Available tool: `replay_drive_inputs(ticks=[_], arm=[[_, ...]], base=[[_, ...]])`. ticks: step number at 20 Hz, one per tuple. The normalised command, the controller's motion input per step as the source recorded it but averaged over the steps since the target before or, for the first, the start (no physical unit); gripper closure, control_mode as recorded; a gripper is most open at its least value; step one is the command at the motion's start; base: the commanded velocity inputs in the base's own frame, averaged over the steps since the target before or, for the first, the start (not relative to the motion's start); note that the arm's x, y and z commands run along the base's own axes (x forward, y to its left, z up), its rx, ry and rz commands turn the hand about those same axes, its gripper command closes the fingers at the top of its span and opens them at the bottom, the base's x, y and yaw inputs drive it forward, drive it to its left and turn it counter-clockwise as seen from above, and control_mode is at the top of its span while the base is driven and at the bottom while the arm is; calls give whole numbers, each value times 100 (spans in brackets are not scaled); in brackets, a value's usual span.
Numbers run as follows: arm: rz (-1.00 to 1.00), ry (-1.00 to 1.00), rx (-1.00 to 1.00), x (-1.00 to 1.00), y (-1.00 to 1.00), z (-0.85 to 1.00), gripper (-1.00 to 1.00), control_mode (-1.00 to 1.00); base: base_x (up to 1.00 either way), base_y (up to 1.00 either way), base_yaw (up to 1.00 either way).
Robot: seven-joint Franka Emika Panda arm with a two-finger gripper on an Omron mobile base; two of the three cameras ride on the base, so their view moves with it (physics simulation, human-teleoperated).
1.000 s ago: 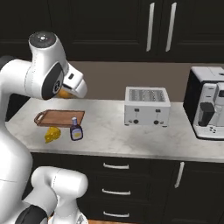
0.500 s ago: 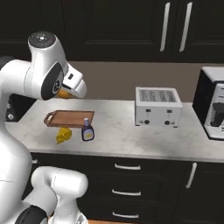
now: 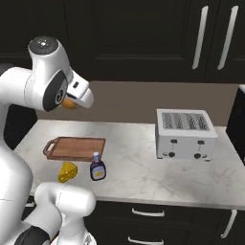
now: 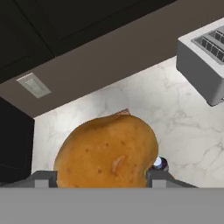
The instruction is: Retrieve the reheated potato from the microwave, then place the potato, cheese, and condiment on the cutting board.
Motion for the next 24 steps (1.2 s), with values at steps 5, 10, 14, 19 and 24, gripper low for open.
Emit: replay_drive_inputs(ticks=[5,10,14,19,24], arm=[[0,0,0,0,0,0,100,100],[0,1,0,0,12,-5,100,-100],[0,2,0,0,28,-36,100,-100],[2,7,0,1,10,-54,100,-100],[2,5,0,0,0,-69,100,-100]], base=[[44,17,0],[1,9,0],[0,0,0],[0,0,0],[0,0,0]])
